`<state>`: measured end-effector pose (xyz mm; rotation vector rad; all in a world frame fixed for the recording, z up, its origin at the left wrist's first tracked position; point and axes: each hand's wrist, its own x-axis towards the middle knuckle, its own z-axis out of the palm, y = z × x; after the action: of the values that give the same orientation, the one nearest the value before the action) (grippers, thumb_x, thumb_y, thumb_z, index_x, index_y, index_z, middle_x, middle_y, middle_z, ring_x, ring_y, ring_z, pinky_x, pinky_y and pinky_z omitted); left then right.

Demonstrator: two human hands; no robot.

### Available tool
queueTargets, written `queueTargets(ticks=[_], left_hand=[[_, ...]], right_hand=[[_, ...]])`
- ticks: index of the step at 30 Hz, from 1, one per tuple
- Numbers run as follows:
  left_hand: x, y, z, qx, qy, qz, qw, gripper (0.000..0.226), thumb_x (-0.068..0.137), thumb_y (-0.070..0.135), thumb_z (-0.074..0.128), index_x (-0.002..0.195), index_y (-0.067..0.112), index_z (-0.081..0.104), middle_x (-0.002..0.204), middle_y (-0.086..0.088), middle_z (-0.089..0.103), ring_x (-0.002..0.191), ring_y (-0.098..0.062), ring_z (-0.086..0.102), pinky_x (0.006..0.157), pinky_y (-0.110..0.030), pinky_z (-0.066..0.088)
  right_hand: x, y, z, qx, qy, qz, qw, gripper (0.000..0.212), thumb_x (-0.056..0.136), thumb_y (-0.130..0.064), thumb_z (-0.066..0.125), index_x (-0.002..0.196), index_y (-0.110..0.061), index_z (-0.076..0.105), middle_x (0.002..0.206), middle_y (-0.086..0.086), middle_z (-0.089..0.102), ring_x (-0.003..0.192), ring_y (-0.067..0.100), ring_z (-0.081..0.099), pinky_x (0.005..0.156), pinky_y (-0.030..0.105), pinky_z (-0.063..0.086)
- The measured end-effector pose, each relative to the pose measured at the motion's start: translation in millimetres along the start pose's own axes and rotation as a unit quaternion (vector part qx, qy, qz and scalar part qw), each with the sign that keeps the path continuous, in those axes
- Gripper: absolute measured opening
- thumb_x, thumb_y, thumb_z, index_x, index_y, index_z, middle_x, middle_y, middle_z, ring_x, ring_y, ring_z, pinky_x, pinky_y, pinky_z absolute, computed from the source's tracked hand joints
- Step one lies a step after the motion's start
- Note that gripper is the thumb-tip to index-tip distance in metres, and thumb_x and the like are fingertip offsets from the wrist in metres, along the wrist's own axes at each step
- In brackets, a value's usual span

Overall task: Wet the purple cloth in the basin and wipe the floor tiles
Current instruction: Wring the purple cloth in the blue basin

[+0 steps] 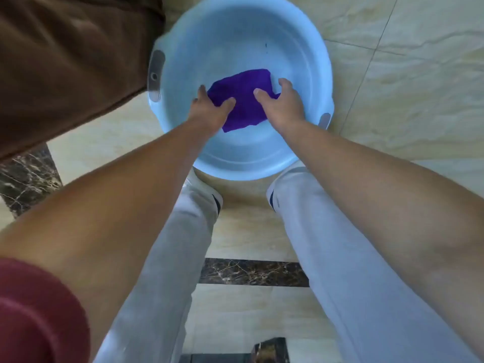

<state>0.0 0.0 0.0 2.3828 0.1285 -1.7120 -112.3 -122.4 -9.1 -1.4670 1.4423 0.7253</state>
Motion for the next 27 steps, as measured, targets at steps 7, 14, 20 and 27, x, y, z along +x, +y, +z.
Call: queueTargets(ticks=[7, 14, 20, 27], left_hand=[[23.8, -3.1, 20.3, -0.220, 0.014, -0.072, 0.973, 0.064, 0.092, 0.048, 0.065, 0.148, 0.026, 0.042, 0.132, 0.005, 0.056, 0.122, -0.023, 0.062, 0.095, -0.043, 0.060], [17.7, -10.5, 12.6, -0.261, -0.008, -0.060, 0.964, 0.045, 0.093, 0.032, 0.069, 0.134, 0.024, 0.054, 0.124, 0.003, 0.065, 0.103, -0.016, 0.065, 0.076, -0.033, 0.056], [-42.1, 1.8, -20.4, -0.343, -0.010, -0.028, 0.939, 0.025, 0.092, 0.039, 0.068, 0.113, 0.029, 0.058, 0.126, 0.001, 0.068, 0.114, -0.023, 0.068, 0.088, -0.039, 0.058], [-175.2, 34.7, -63.2, -0.408, -0.028, 0.026, 0.912, 0.029, 0.085, 0.039, 0.072, 0.106, 0.026, 0.057, 0.124, -0.003, 0.069, 0.110, -0.026, 0.070, 0.084, -0.044, 0.060]], right_hand=[[24.1, -5.0, 22.0, 0.066, 0.032, 0.018, 0.997, 0.072, 0.085, -0.054, 0.068, 0.145, -0.023, 0.045, 0.136, 0.001, 0.056, 0.116, 0.021, 0.062, 0.088, 0.033, 0.054], [23.9, -9.3, 20.7, 0.128, -0.016, 0.037, 0.991, 0.033, 0.087, -0.032, 0.074, 0.115, -0.017, 0.065, 0.112, 0.001, 0.072, 0.101, 0.023, 0.069, 0.093, 0.041, 0.058], [-36.3, -35.8, -23.1, 0.206, -0.047, 0.039, 0.977, 0.022, 0.084, -0.020, 0.074, 0.104, -0.013, 0.066, 0.106, 0.004, 0.073, 0.095, 0.021, 0.071, 0.081, 0.036, 0.061], [-164.7, -87.3, -92.8, 0.227, -0.005, 0.028, 0.974, 0.008, 0.083, -0.024, 0.069, 0.080, -0.018, 0.063, 0.080, -0.001, 0.066, 0.074, 0.020, 0.062, 0.058, 0.024, 0.043]])
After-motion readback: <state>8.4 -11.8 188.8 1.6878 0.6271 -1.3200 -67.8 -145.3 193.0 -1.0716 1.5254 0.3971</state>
